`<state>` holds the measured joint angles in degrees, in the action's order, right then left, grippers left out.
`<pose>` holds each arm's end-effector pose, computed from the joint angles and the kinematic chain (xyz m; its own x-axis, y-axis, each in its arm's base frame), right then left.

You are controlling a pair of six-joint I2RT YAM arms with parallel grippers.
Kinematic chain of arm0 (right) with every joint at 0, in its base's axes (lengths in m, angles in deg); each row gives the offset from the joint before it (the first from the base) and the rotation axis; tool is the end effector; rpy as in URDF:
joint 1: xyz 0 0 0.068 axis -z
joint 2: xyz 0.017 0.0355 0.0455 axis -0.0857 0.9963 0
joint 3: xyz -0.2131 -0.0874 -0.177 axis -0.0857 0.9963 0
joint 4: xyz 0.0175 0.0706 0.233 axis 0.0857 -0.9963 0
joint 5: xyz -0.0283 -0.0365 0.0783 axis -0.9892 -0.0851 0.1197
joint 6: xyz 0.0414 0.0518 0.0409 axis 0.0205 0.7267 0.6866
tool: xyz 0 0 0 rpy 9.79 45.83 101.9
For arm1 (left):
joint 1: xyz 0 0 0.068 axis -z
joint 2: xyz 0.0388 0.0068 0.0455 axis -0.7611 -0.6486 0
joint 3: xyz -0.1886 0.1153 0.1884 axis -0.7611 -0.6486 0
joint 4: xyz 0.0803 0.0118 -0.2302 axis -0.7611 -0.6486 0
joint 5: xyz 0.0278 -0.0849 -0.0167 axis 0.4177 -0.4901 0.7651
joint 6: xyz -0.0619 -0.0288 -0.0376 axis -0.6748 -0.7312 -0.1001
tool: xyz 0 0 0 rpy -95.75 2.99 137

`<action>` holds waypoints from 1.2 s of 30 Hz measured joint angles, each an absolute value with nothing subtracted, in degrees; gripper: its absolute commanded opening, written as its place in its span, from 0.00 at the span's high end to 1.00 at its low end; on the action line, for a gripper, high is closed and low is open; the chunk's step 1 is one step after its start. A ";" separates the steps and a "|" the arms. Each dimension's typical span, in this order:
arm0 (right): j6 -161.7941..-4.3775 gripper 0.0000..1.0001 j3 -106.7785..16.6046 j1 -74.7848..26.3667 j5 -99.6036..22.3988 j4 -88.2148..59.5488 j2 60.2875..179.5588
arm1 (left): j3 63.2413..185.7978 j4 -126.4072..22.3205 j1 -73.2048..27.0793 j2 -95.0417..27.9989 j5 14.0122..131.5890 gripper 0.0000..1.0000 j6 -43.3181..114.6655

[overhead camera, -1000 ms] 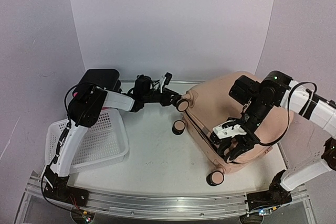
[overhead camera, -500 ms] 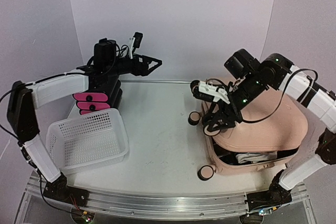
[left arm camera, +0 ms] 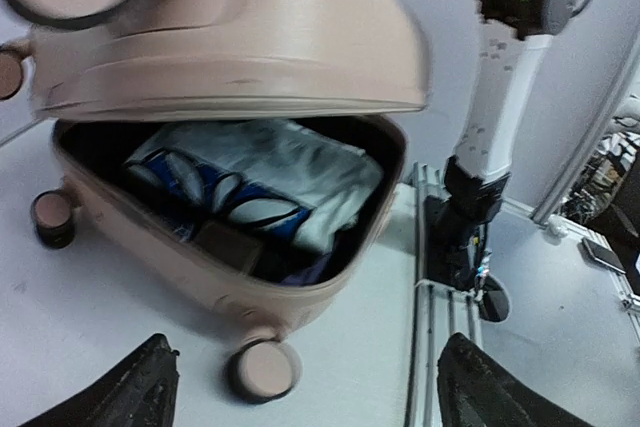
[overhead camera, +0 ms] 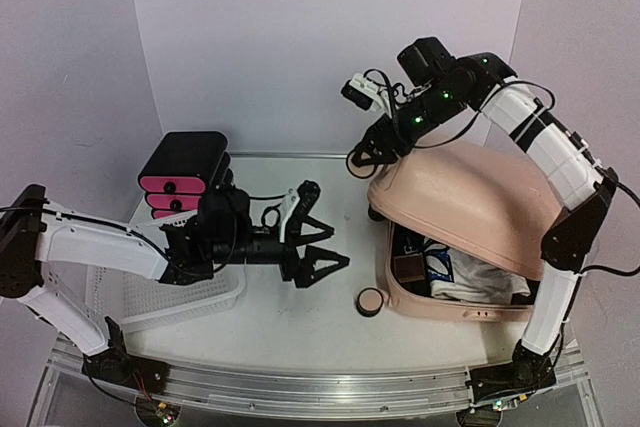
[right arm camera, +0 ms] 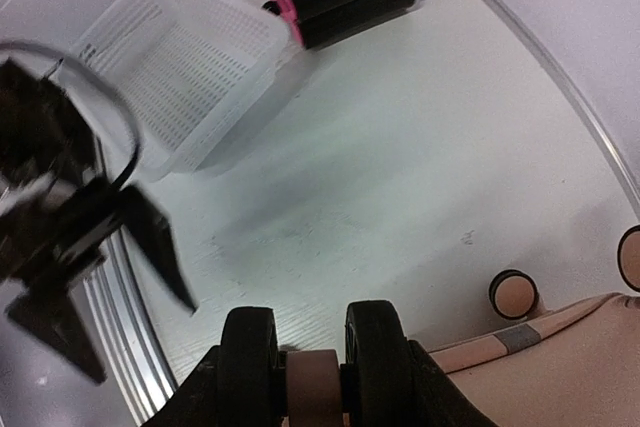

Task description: Open, take out, and arrange the luggage

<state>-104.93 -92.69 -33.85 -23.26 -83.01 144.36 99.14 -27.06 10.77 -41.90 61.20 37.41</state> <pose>0.2777 0.2563 0.4055 -0.3912 -0.6203 -0.6799 -0.8979 0.4194 0.1340 0.1490 -0.3074 0.2822 -0.2520 0.1174 -0.9606 0.9539 0.1977 -0.2260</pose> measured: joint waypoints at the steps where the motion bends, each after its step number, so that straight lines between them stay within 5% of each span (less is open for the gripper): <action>1: -104.14 1.00 -94.84 -32.95 -23.44 -82.95 145.76 | 98.59 -23.58 12.81 -42.82 62.36 0.05 37.67; 14: -98.11 1.00 -99.64 -29.74 -24.79 -81.55 149.30 | 127.42 -2.97 17.86 -75.48 72.26 0.00 32.05; 17: -96.91 1.00 -100.17 -29.74 -24.88 -81.53 149.32 | 132.95 -1.88 17.51 -80.11 73.64 0.07 28.75; 19: -96.82 0.77 -100.52 -29.45 -25.05 -81.57 149.32 | 135.40 -1.02 17.33 -82.19 73.73 0.26 26.17; 23: -94.83 0.06 -101.04 -28.97 -24.97 -81.26 149.32 | 138.30 0.62 16.76 -84.11 71.50 0.51 21.69; 30: -83.68 0.02 -101.06 -27.00 -26.10 -84.98 144.40 | 138.91 0.38 15.19 -84.15 68.48 0.65 13.60; 36: -89.41 0.02 -94.44 -24.51 -39.17 -91.19 128.82 | 138.85 1.03 11.56 -83.41 66.12 0.79 6.74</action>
<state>-89.41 -94.44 -24.51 -39.17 -91.19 128.82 138.85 1.03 11.56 -83.41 66.12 6.74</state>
